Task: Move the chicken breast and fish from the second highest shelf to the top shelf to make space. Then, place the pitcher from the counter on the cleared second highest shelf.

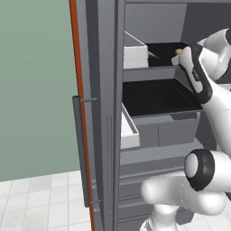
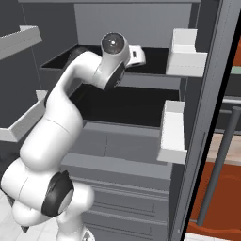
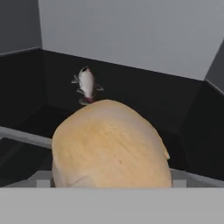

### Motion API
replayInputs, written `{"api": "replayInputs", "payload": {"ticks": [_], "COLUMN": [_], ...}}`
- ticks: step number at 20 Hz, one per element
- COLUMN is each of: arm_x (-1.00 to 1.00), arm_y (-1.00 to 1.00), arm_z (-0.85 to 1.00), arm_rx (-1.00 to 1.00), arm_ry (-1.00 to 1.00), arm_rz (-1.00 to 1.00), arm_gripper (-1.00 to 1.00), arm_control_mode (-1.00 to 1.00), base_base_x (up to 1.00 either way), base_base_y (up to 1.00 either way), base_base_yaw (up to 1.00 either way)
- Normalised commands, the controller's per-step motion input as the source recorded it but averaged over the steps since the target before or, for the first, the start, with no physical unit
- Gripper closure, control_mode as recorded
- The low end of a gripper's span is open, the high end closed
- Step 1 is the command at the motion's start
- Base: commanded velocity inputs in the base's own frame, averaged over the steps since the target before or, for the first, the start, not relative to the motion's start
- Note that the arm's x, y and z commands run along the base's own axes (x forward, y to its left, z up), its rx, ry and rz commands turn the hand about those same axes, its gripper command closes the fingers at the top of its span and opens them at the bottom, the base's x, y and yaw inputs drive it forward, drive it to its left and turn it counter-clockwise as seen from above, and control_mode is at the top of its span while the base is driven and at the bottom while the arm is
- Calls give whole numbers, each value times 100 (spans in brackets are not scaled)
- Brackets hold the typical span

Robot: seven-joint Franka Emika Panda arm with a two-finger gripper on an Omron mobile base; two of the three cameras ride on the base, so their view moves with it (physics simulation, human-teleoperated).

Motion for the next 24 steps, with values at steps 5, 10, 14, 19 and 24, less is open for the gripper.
{"api": "replayInputs", "payload": {"ticks": [5,10,14,19,24], "arm_x": [77,77,67,49,9], "arm_y": [-11,-9,-12,-10,0], "arm_z": [-25,-7,0,0,0], "arm_rx": [0,0,0,0,0], "arm_ry": [2,4,1,0,-1], "arm_rz": [5,3,0,0,0], "arm_gripper": [100,-100,-100,-100,-100], "arm_control_mode": [-100,-100,-100,-100,-100], "base_base_x": [0,0,0,0,0], "base_base_y": [0,0,0,0,0], "base_base_yaw": [0,0,0,0,0]}}
